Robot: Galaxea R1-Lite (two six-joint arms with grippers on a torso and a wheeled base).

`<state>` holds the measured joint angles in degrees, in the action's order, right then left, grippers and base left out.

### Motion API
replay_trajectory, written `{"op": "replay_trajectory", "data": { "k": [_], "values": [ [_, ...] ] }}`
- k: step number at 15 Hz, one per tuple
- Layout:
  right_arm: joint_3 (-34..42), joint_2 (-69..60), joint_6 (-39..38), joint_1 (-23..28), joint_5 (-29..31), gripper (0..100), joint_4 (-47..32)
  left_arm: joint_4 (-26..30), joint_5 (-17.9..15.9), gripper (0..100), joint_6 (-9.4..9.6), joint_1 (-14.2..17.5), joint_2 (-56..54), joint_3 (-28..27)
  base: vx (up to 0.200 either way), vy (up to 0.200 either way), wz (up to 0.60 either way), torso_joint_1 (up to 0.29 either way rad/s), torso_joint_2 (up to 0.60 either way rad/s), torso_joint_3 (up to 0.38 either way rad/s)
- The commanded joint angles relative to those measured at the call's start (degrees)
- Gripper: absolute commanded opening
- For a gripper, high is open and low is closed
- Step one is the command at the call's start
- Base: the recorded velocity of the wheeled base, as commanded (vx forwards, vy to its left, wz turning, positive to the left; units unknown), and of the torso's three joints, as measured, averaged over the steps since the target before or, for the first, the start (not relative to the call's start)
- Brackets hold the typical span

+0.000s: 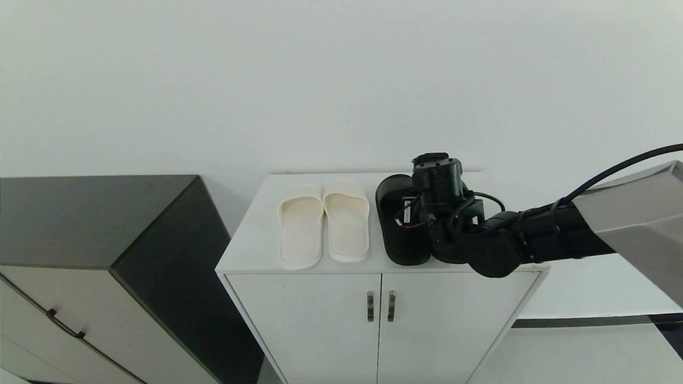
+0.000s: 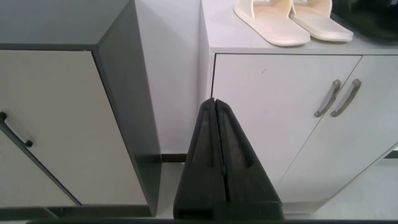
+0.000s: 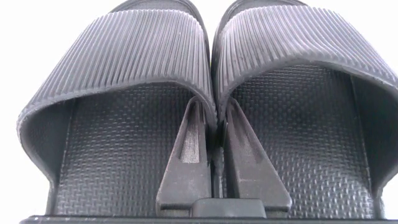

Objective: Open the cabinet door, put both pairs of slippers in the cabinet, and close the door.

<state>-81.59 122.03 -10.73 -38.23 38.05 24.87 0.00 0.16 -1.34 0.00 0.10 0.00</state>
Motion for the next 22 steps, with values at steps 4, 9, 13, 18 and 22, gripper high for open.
{"op": "replay_trajectory", "data": {
  "k": [4, 9, 13, 18, 22],
  "values": [
    [23.0, -23.6, 1.4, -6.2, -15.5, 0, 0.3, 0.0, 0.0, 0, 0.20, 0.0, 0.0, 0.0, 0.000, 0.000, 0.00, 0.000, 0.00, 0.000],
    [38.6, -41.4, 1.8, -10.5, -32.2, 0, -0.5, 0.0, -0.1, 0, 0.20, 0.0, 0.0, 0.0, 0.000, 0.000, 0.00, 0.000, 0.00, 0.000],
    [39.6, -38.1, 1.9, -10.4, -32.2, 0, 0.1, 0.0, -0.1, 0, 0.20, 0.0, 0.0, 0.0, -0.050, 0.000, 0.00, 0.002, 0.00, 0.002],
    [40.9, -38.4, 1.9, -10.2, -33.2, 0, 0.4, 0.0, -0.1, 0, 0.20, 0.0, 0.0, 0.0, -0.160, 0.000, 0.00, 0.008, 0.00, 0.001],
    [42.5, -39.2, 4.3, -9.4, -34.9, 0, 0.4, 0.0, -0.1, 0, 0.11, 0.0, 0.0, 0.0, 0.000, 0.000, 0.00, 0.000, 0.00, 0.000]
  ]
}}
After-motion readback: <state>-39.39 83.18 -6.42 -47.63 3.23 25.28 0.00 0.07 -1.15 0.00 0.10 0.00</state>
